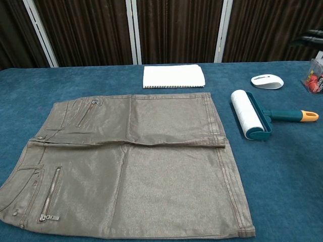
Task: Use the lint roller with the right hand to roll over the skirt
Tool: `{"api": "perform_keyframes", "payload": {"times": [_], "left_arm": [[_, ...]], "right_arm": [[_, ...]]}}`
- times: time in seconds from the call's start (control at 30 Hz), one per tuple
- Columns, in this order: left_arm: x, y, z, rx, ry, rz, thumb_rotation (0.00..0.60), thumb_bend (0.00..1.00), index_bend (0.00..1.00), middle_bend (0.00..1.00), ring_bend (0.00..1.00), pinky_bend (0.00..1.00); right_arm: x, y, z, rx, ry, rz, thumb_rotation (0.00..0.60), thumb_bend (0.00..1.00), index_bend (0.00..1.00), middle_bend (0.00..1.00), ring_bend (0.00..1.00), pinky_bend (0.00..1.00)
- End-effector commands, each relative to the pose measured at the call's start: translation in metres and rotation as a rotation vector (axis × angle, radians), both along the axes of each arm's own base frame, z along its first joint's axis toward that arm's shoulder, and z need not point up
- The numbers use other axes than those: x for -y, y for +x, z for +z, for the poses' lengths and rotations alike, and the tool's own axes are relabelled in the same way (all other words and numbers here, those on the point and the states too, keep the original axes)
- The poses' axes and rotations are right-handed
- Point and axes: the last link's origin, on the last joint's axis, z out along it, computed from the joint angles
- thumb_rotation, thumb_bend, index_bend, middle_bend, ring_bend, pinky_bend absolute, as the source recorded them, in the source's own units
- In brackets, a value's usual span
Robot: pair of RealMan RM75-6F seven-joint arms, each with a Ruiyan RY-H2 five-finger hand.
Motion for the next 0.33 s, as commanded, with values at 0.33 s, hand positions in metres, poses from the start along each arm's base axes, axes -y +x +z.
{"api": "perform_keyframes", "payload": {"times": [0.33], "left_arm": [[0.007,0.001,0.006,0.003,0.003,0.003,0.6,0.0,0.0,0.0,0.0,0.0]], "right_arm": [[-0.08,-0.06,0.043,0.175,-0.077,-0.002,0.6,0.0,0.0,0.0,0.0,0.0]]}}
